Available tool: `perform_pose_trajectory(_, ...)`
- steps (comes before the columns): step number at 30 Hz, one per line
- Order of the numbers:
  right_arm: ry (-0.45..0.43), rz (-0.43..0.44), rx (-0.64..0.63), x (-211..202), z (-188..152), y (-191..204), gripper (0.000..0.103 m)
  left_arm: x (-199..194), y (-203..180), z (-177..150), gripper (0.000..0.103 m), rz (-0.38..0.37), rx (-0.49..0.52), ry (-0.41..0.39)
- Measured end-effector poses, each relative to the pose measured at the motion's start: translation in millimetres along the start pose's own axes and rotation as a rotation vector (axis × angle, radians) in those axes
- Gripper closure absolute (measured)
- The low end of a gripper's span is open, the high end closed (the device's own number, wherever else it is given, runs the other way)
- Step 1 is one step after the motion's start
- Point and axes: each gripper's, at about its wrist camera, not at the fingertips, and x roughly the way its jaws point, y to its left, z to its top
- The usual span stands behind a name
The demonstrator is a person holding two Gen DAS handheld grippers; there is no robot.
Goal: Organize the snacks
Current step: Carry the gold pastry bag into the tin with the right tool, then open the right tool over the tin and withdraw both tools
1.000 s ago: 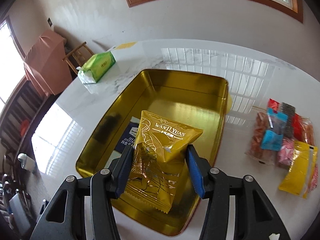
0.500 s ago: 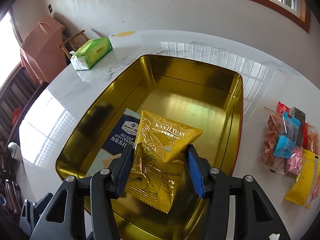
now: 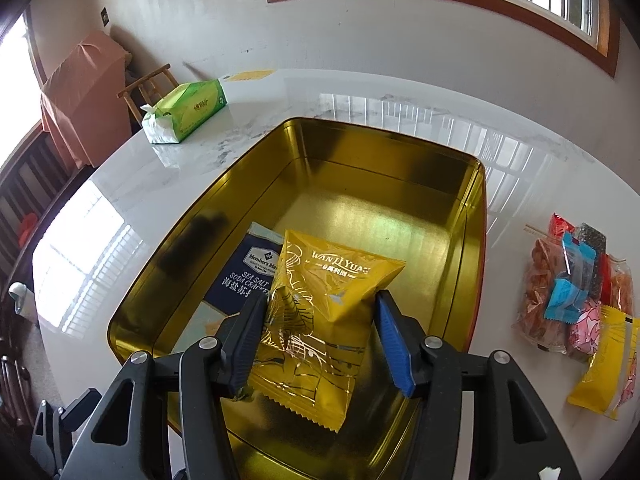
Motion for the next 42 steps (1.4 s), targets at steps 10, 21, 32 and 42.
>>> perform_pose_trajectory(10,-0.125,0.009,0.047,-34,-3,-12,0.050,2,0,3,0.000,-0.018,0.025,-0.009)
perform_pose_trajectory(21,-0.252,-0.135,0.160,-98,-52,-91,0.050,1,0,-1,0.000,-0.023,0.032,-0.050)
perform_pose_trajectory(32,-0.195,-0.375,0.306,-124,-124,-202,0.050,-2,1,-1,0.000,0.011,0.021,-0.032)
perform_pose_trajectory(42,-0.161,-0.428,0.426,-130,-152,-258,0.050,-51,-34,23,0.000,-0.069,0.172,-0.067)
